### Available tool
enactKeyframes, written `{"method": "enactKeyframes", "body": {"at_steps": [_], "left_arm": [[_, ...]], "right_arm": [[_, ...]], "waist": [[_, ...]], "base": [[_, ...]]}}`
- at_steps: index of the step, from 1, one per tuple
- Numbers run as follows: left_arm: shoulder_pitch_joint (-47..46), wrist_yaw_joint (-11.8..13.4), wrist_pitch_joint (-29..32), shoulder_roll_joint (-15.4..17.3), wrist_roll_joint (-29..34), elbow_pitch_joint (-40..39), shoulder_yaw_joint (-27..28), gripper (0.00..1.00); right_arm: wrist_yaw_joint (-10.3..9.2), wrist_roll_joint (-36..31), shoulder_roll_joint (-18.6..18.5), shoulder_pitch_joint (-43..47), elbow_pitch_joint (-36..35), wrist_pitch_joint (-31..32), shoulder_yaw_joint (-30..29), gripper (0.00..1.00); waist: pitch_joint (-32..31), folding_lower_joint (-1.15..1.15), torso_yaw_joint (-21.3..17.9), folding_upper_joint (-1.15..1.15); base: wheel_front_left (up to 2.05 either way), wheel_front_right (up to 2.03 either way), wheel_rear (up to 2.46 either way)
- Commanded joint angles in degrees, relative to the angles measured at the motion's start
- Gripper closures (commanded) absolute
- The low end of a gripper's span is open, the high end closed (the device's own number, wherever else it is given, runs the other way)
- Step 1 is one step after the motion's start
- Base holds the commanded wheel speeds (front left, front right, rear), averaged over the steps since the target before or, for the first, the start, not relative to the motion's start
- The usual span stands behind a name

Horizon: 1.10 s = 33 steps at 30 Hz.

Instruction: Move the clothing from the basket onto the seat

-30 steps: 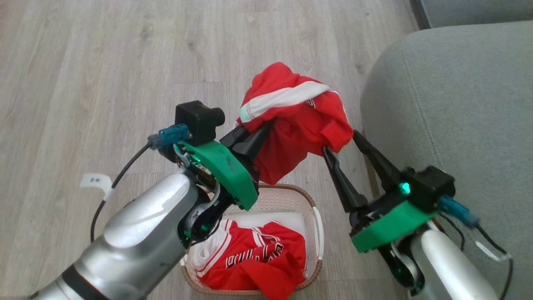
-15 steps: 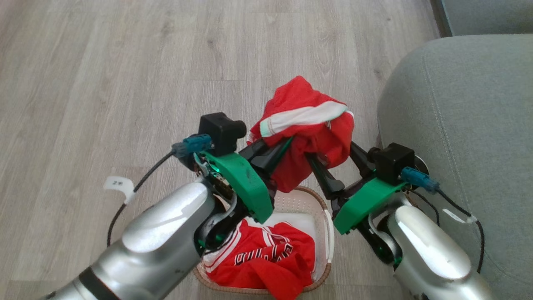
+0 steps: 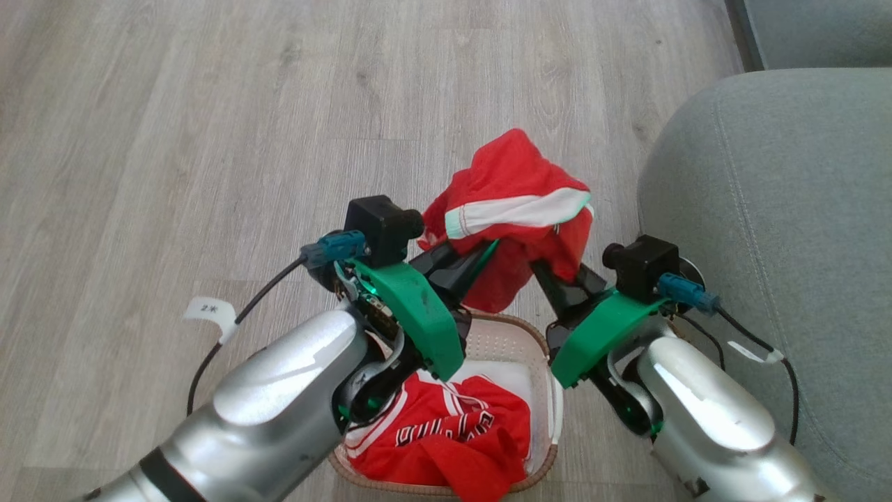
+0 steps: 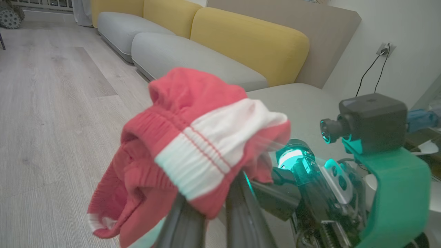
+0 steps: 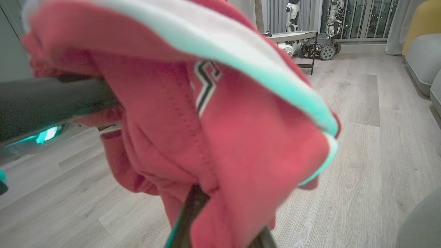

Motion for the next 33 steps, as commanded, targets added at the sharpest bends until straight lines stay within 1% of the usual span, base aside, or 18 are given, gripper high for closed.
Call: {"method": "enactKeyframes", "body": {"at_steps": [1, 7, 13, 14, 15, 17, 18, 19, 20, 27, 33], "left_arm": [[-2.98, -0.15, -0.34, 0.62, 0.24, -1.19, 2.22, 1.00], [-2.40, 0.25, -0.76, 1.06, -0.03, -0.48, 2.44, 1.00], [-1.97, 0.76, -0.88, 1.51, -0.33, -0.14, 2.66, 1.00], [-1.83, 0.85, -0.91, 1.63, -0.33, -0.03, 2.63, 0.93], [-1.61, 0.94, -0.90, 1.70, -0.36, 0.00, 2.55, 0.83], [-1.26, 1.07, -0.82, 1.86, -0.42, -0.08, 2.40, 0.59], [-1.13, 1.11, -0.81, 1.97, -0.43, -0.11, 2.34, 0.38], [-0.98, 1.14, -0.81, 2.10, -0.46, -0.12, 2.29, 0.04], [-0.82, 1.17, -0.78, 2.22, -0.52, -0.15, 2.26, 0.00], [-0.07, 1.77, -0.88, 3.11, -0.67, -1.19, 2.32, 0.00], [0.71, 1.90, -0.61, 3.92, -0.51, -2.36, 1.69, 0.00]], "right_arm": [[-0.01, 0.49, 0.79, -2.12, -1.61, -0.88, 0.58, 1.00], [-0.01, 1.14, -0.34, -0.91, -3.17, -1.06, -0.50, 1.00], [-0.01, 0.45, -0.94, 1.21, -5.94, -1.08, -3.94, 1.00], [-0.01, 0.25, -0.99, 1.55, -6.44, -1.08, -4.61, 1.00], [-0.01, 0.05, -1.02, 1.98, -6.92, -1.08, -5.26, 1.00], [-0.01, -0.38, -1.28, 2.71, -7.83, -1.09, -6.59, 1.00], [-0.01, -0.58, -1.44, 3.05, -8.30, -1.09, -7.31, 1.00], [-0.01, -0.78, -1.59, 3.41, -8.74, -1.09, -8.01, 1.00], [-0.01, -0.98, -1.77, 3.77, -9.19, -1.09, -8.72, 1.00], [-0.01, -2.50, -3.27, 5.71, -12.74, -1.09, -13.77, 1.00], [-0.01, -3.27, -4.37, 7.38, -16.52, -1.09, -17.89, 1.00]], "waist": [[-0.03, 0.00, -0.08, 0.00], [-0.36, 0.00, -0.67, 0.00], [-0.66, 0.00, -1.56, 0.00], [-0.75, 0.00, -1.76, 0.00], [-0.86, 0.00, -1.97, 0.00], [-0.86, 0.00, -2.37, 0.00], [-0.88, 0.00, -2.56, 0.00], [-0.91, 0.00, -2.80, 0.00], [-0.94, 0.00, -3.06, 0.00], [-0.81, 0.00, -5.57, 0.00], [-0.50, 0.00, -9.21, 0.00]], "base": [[0.00, 0.00, 0.00], [0.00, 0.00, 0.00], [0.00, 0.00, 0.00], [0.00, 0.00, 0.00], [0.00, 0.00, 0.00], [0.00, 0.00, 0.00], [0.00, 0.00, 0.00], [0.00, 0.00, 0.00], [0.00, 0.00, 0.00], [0.00, 0.00, 0.00], [0.00, 0.00, 0.00]]}}
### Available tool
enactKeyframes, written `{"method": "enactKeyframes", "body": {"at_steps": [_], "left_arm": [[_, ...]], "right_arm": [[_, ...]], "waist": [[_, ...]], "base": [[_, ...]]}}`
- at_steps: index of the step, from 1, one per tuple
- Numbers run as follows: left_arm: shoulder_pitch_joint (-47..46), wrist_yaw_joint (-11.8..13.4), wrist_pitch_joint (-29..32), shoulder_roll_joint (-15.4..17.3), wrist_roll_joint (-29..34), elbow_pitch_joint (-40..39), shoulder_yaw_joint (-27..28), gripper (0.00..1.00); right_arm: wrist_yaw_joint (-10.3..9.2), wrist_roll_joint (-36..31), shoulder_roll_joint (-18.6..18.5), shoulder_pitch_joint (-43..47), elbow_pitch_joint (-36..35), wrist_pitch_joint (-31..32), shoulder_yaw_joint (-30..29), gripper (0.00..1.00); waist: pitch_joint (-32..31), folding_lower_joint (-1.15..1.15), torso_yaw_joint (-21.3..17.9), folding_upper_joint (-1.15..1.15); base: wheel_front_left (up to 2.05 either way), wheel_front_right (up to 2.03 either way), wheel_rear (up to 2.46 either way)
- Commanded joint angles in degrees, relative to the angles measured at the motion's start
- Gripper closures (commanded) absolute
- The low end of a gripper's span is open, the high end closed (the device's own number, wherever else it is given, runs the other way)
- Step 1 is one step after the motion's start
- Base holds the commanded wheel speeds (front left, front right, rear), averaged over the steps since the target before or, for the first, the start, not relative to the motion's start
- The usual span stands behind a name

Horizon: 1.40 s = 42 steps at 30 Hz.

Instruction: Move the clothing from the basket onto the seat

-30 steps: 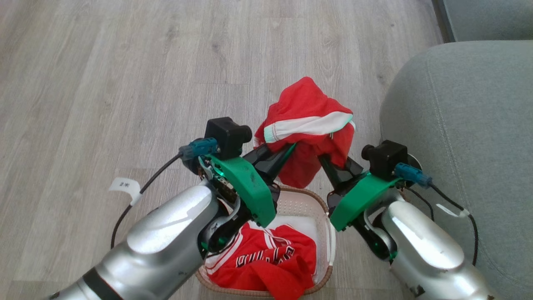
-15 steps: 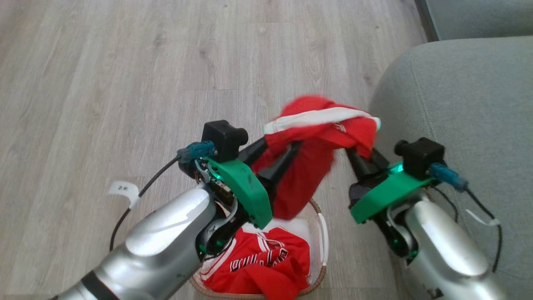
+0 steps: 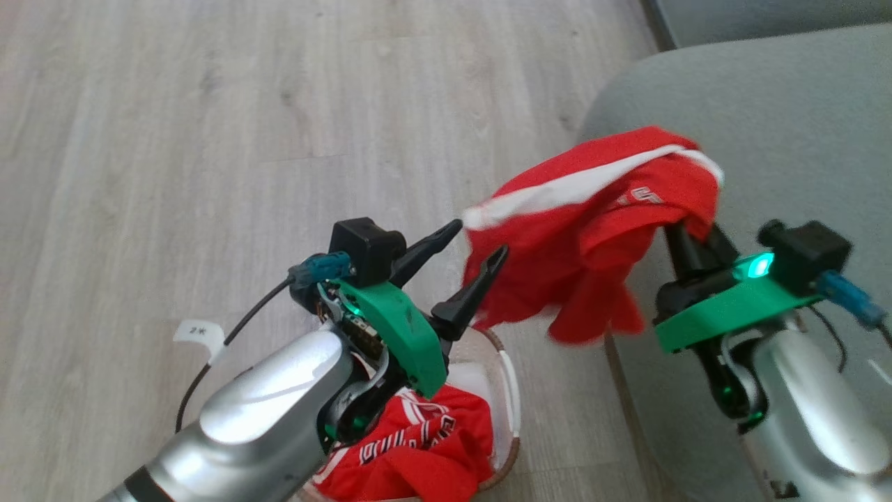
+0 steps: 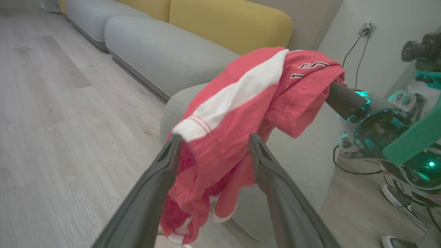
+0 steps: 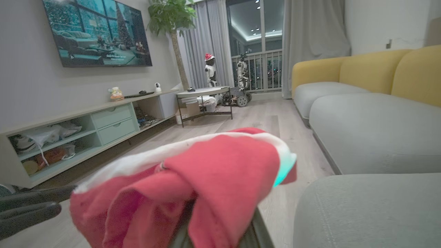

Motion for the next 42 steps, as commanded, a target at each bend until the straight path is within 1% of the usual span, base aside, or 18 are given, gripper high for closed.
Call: {"method": "enactKeyframes", "body": {"at_steps": [1, 6, 7, 10, 20, 21, 26, 30, 34, 39, 42], "left_arm": [[-1.77, -0.07, -0.29, 1.43, -0.09, -2.15, 2.03, 0.00], [-1.52, 0.06, -0.33, 2.27, 0.53, -3.39, 1.53, 0.00], [-1.52, 0.06, -0.33, 2.27, 0.53, -3.39, 1.53, 0.00], [-1.74, 0.20, -0.62, 2.57, 1.05, -4.23, 1.43, 0.00], [-3.48, 0.74, -1.87, 3.87, 4.33, -6.90, 0.74, 0.00], [-3.98, 0.79, -2.50, 4.14, 5.30, -7.42, 0.61, 0.00], [-4.84, 1.17, -3.77, 4.61, 7.14, -8.10, 0.44, 0.00], [-5.14, 1.42, -3.84, 4.80, 7.52, -8.14, 0.36, 0.00], [-5.35, 1.48, -3.75, 4.82, 7.53, -8.06, 0.27, 0.00], [-5.54, 1.46, -3.50, 4.72, 7.31, -7.97, 0.13, 0.00], [-5.88, 1.37, -3.26, 4.76, 7.31, -8.10, 0.02, 0.00]], "right_arm": [[-0.01, -0.67, -0.48, -0.44, -3.04, -0.53, -0.65, 1.00], [-0.01, -1.54, -1.00, 0.41, -6.21, -0.53, -4.36, 1.00], [-0.01, -1.54, -1.00, 0.41, -6.21, -0.53, -4.36, 1.00], [-0.01, -2.07, -1.20, 0.80, -8.51, -0.53, -5.67, 1.00], [-0.01, -4.29, -0.85, 2.30, -17.20, 0.85, -9.17, 1.00], [-0.01, -4.59, -0.56, 2.72, -18.77, 1.37, -9.45, 1.00], [-0.01, -5.07, 0.03, 3.34, -21.45, 2.29, -9.89, 1.00], [-0.01, -5.40, 0.34, 3.74, -22.97, 2.86, -10.32, 1.00], [-0.01, -5.54, 0.36, 4.13, -23.84, 3.20, -11.09, 1.00], [-0.01, -5.24, -0.25, 3.59, -24.08, 3.61, -12.02, 1.00], [-0.01, -4.88, -1.33, 2.15, -23.47, 3.85, -12.73, 1.00]], "waist": [[0.31, 0.00, -1.83, 0.00], [1.04, 0.00, -5.77, 0.00], [1.04, 0.00, -5.77, 0.00], [1.44, 0.00, -8.06, 0.00], [2.72, 0.00, -16.67, 0.00], [3.01, 0.00, -18.20, 0.00], [3.47, 0.00, -21.25, 0.00], [3.74, 0.00, -22.72, 0.00], [4.03, 0.00, -23.39, 0.00], [4.55, 0.00, -23.47, 0.00], [5.23, 0.00, -23.10, 0.00]], "base": [[0.00, 0.00, 0.00], [0.00, 0.00, 0.00], [0.00, 0.00, 0.00], [0.00, 0.00, 0.00], [0.00, 0.00, 0.00], [0.00, 0.00, 0.00], [0.00, 0.00, 0.00], [0.00, 0.00, 0.00], [0.00, 0.00, 0.00], [0.00, 0.00, 0.00], [0.00, 0.00, 0.00]]}}
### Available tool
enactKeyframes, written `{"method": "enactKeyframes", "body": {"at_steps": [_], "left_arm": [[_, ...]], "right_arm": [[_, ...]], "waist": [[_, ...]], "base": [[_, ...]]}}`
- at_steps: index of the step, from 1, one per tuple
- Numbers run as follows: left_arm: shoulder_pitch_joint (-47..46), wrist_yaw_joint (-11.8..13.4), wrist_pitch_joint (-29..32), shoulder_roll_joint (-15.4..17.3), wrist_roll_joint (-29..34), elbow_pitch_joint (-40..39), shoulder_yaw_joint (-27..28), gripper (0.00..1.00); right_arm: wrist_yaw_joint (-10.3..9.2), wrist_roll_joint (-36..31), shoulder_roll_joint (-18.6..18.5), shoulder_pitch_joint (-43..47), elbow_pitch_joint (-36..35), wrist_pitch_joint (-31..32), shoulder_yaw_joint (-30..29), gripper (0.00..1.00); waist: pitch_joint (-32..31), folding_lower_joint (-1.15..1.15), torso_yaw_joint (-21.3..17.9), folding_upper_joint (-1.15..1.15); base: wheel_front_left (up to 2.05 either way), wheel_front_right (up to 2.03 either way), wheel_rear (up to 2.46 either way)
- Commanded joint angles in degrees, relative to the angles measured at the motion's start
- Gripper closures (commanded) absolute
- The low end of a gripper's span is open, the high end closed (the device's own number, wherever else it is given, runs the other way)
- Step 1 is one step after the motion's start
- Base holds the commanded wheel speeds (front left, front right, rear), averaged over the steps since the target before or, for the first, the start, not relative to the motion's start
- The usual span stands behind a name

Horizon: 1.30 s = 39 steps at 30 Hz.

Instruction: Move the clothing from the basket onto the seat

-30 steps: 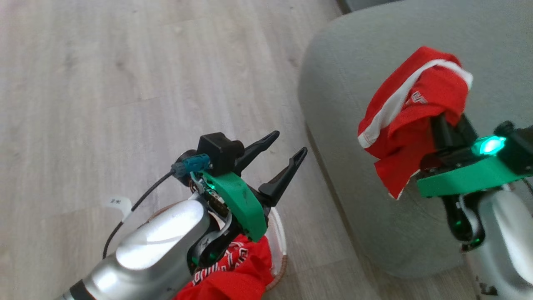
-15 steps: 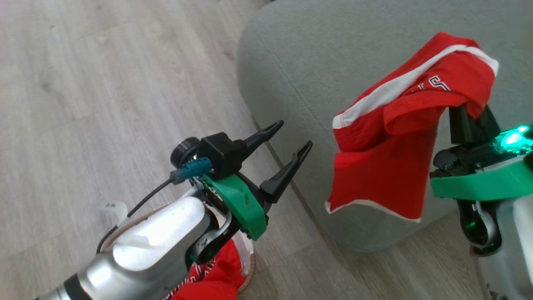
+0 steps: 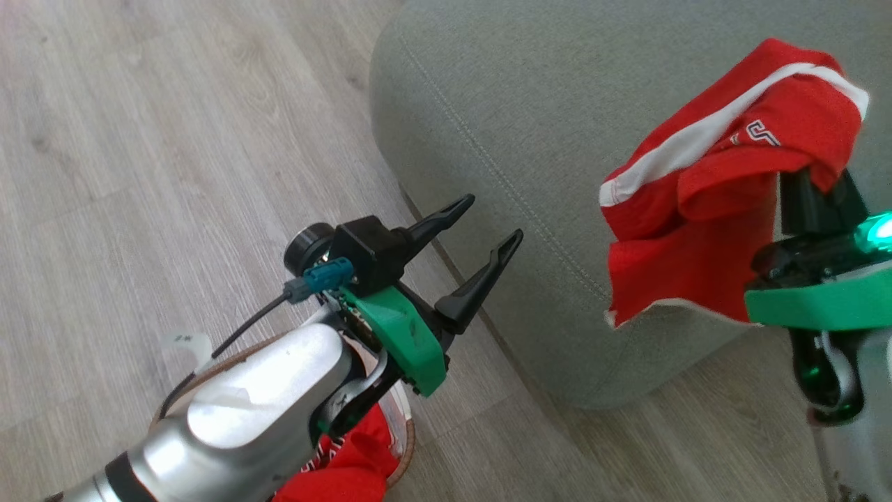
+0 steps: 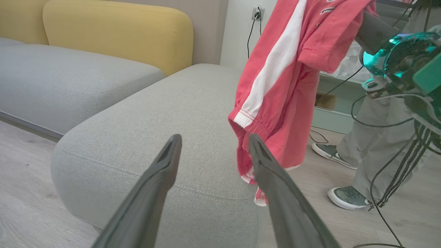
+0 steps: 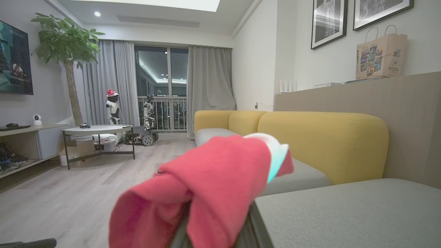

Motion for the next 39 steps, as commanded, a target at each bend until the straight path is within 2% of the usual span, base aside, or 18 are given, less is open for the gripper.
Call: {"method": "enactKeyframes", "body": {"at_steps": [1, 8, 12, 22, 27, 32, 39], "left_arm": [[-3.61, 0.12, 0.10, 1.53, 0.44, -1.80, 2.15, 0.00], [-4.53, 0.09, 0.80, 2.01, 0.59, -2.55, 2.09, 0.00], [-5.87, -0.05, 1.92, 2.36, 0.96, -3.59, 1.91, 0.00], [-9.90, -0.50, 5.22, 4.07, 2.51, -6.63, 1.47, 0.00], [-12.00, -0.82, 6.40, 4.31, 3.18, -7.73, 1.39, 0.00], [-13.49, -1.09, 6.85, 4.17, 3.60, -7.97, 1.37, 0.00], [-14.61, -1.38, 6.42, 4.17, 3.65, -7.51, 1.74, 0.00]], "right_arm": [[-0.01, 0.89, -1.64, -3.15, -1.43, 0.50, 0.28, 1.00], [-0.01, 2.79, -5.25, -9.39, 1.02, 1.62, -1.41, 1.00], [-0.01, 4.51, -7.43, -14.73, 3.95, 1.46, -4.39, 1.00], [-0.01, 8.18, -11.75, -28.06, 15.40, 2.06, -7.17, 1.00], [-0.01, 8.96, -15.17, -35.26, 23.15, 1.75, -6.32, 1.00], [-0.01, 8.27, -17.08, -40.67, 30.03, 0.88, -5.50, 1.00], [-0.01, 6.39, -18.70, -42.28, 41.23, 2.86, -0.82, 1.00]], "waist": [[0.61, 0.00, 0.42, 0.00], [2.84, 0.00, 1.90, 0.00], [5.63, 0.00, 3.25, 0.00], [14.14, 0.00, 7.03, 0.00], [18.47, 0.00, 9.10, 0.00], [21.88, 0.00, 11.03, 0.00], [24.25, 0.00, 12.93, 0.00]], "base": [[0.00, 0.00, 0.00], [0.00, 0.00, 0.00], [0.00, 0.00, 0.00], [0.00, 0.00, 0.00], [0.00, 0.00, 0.00], [0.00, 0.00, 0.00], [0.00, 0.00, 0.00]]}}
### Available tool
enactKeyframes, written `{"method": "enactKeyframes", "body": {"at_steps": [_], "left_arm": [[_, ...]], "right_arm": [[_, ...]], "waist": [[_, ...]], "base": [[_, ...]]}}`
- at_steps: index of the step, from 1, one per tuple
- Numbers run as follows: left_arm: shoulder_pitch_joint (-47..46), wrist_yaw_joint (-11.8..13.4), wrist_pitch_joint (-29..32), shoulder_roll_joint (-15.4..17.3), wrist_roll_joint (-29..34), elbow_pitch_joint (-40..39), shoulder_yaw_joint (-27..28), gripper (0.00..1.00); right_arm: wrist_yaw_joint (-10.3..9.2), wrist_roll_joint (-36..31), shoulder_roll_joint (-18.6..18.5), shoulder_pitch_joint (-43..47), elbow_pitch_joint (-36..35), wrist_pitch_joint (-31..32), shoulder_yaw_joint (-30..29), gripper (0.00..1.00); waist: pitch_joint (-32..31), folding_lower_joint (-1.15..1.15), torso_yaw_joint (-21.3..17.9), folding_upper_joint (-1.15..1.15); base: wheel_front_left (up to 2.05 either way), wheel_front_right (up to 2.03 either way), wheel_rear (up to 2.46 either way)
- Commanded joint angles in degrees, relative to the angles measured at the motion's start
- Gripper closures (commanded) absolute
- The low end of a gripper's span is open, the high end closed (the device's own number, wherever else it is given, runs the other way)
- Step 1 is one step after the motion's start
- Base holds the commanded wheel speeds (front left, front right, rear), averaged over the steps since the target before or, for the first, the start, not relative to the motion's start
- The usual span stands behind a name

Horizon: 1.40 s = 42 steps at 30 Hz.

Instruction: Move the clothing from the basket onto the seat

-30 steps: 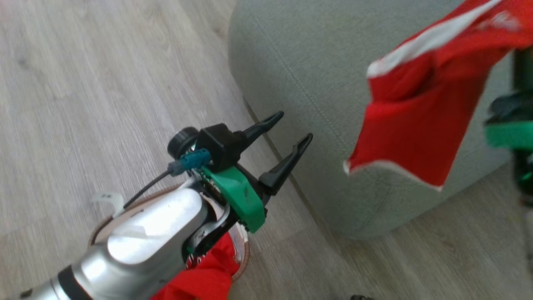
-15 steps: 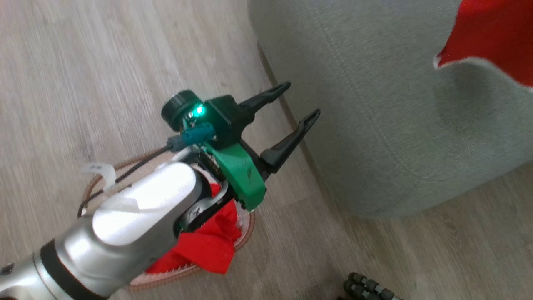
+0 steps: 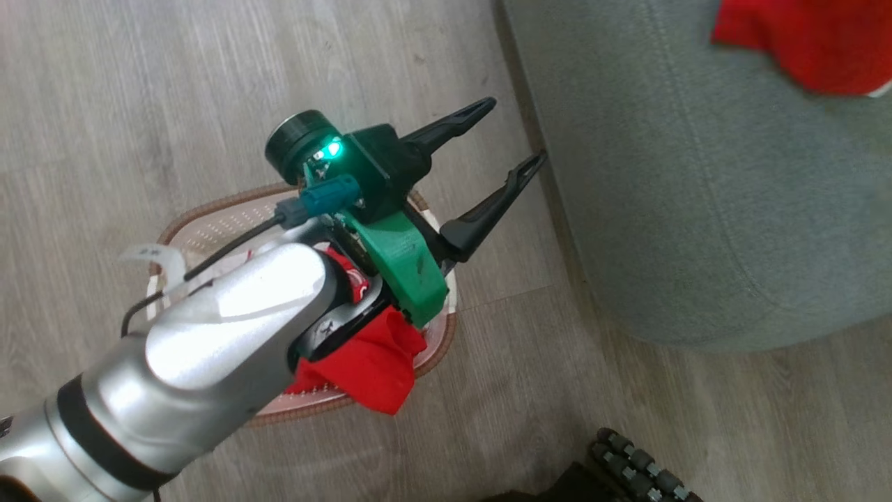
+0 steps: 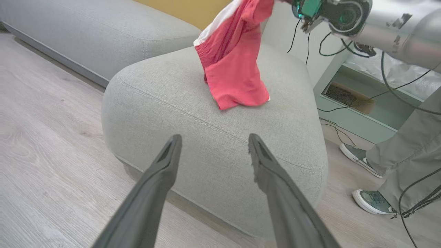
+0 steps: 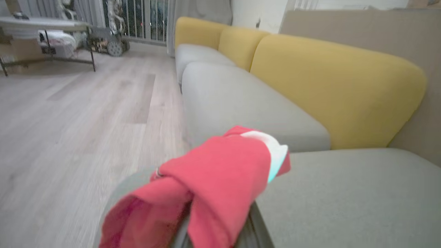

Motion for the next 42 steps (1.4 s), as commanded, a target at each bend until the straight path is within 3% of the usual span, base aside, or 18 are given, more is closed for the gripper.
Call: {"method": "enactKeyframes", "body": {"at_steps": [1, 5, 11, 20, 22, 23, 27, 33, 42], "left_arm": [[-2.37, -0.33, -0.27, 0.91, 0.67, -1.63, 2.08, 0.00], [-2.56, -0.27, -0.53, 1.04, 0.55, -1.49, 2.31, 0.00], [-2.24, -0.26, -0.92, 1.05, 0.18, -1.14, 2.25, 0.00], [-2.07, -0.04, -1.34, 0.81, -0.38, -0.68, 2.39, 0.00], [-1.84, -0.02, -1.56, 0.71, -0.56, -0.53, 2.35, 0.00], [-1.71, 0.00, -1.67, 0.70, -0.66, -0.45, 2.36, 0.00], [-1.00, 0.13, -2.22, 0.69, -1.08, 0.03, 2.37, 0.00], [0.59, 0.45, -3.43, 0.24, -1.93, 0.96, 2.32, 0.00], [3.89, 1.41, -5.84, -0.11, -3.93, 2.37, 2.96, 0.00]], "right_arm": [[-0.02, -0.30, -2.62, -0.31, 1.43, 0.88, 0.68, 1.00], [-0.02, -0.31, -3.38, -0.07, 7.75, 3.32, 2.33, 1.00], [-0.02, 1.84, -4.03, 0.66, 15.14, 12.29, 5.83, 1.00], [-0.02, 5.68, -4.93, 1.55, 18.68, 21.76, 9.73, 0.98], [-0.02, 6.05, -4.99, 1.70, 19.28, 22.43, 9.89, 0.49], [-0.02, 6.23, -5.12, 1.70, 19.54, 22.72, 9.99, 0.00], [-0.02, 6.67, -5.45, 1.52, 20.42, 22.87, 10.28, 0.00], [-0.02, 7.45, -5.68, 1.84, 21.92, 28.16, 11.95, 0.00], [-0.02, 8.05, -8.84, 3.30, 17.64, 30.77, 14.63, 0.00]], "waist": [[0.92, -0.02, 1.06, 0.00], [1.36, -0.02, 1.77, 0.00], [1.06, -0.02, 2.25, 0.00], [-0.35, -0.02, 2.36, 0.00], [-0.98, -0.02, 2.32, 0.00], [-1.33, -0.02, 2.29, 0.00], [-3.22, -0.02, 1.99, 0.00], [-7.13, -0.02, 1.08, 0.00], [-14.05, -0.02, 0.16, 0.00]], "base": [[0.00, 0.00, 0.00], [0.00, 0.00, 0.00], [0.00, 0.00, 0.00], [0.00, 0.00, 0.00], [0.00, 0.00, 0.00], [0.00, 0.00, 0.00], [0.00, 0.00, 0.00], [0.00, 0.00, 0.00], [0.00, 0.00, 0.00]]}}
